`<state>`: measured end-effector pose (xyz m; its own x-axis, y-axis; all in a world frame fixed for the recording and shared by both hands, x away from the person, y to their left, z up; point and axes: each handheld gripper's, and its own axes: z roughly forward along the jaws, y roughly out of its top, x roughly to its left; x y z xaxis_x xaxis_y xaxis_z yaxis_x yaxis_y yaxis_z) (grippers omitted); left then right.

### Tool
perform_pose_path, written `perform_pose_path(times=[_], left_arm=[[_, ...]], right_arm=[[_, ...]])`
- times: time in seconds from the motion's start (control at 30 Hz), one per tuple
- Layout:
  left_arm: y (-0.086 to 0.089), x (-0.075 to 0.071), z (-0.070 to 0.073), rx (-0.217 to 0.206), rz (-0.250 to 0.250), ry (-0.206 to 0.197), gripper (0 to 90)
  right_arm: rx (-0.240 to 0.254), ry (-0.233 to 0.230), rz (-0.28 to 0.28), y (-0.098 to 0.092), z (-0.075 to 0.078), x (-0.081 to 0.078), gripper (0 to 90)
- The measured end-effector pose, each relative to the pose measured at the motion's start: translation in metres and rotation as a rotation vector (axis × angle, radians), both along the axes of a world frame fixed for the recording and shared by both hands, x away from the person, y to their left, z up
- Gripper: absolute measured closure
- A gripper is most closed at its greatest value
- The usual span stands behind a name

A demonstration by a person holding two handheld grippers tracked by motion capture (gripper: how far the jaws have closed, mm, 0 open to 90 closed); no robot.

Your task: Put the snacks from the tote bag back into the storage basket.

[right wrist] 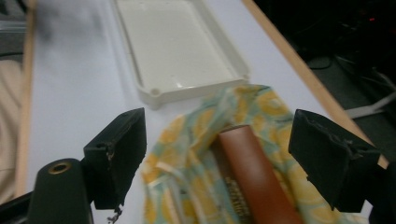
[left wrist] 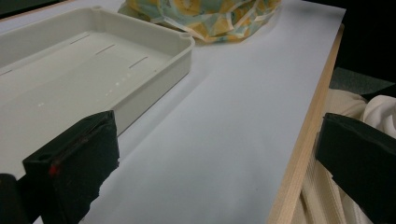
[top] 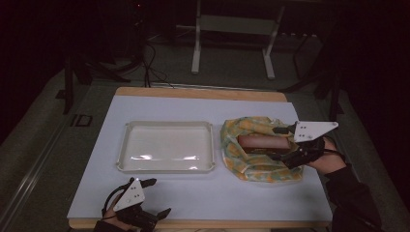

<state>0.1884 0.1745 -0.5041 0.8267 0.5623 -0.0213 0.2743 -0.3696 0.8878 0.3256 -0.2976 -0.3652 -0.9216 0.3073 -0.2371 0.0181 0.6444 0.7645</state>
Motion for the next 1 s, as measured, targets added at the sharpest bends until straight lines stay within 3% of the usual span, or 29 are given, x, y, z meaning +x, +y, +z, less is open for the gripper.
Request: perform_pose_path(times=[0.27,0.33,0.37,0.63,1.0], left_arm=[[0.000,0.000,0.000,0.002,0.000,0.002,0.0],[0.000,0.000,0.000,0.003,-0.003,0.003,0.0],[0.000,0.000,0.000,0.003,-0.004,0.004,0.0],[0.000,0.000,-0.001,0.004,-0.005,0.005,0.0],[-0.001,0.001,-0.001,0.004,-0.007,0.009,0.0]], right_arm=[[-0.021,0.017,-0.020,-0.003,0.006,0.021,19.6],[-0.051,0.002,-0.013,-0.004,0.005,0.026,22.3],[-0.068,-0.013,-0.016,-0.004,0.004,0.028,22.3],[-0.124,0.010,-0.021,-0.011,-0.004,0.048,23.5],[-0.242,0.072,-0.041,-0.018,-0.025,0.069,24.5]])
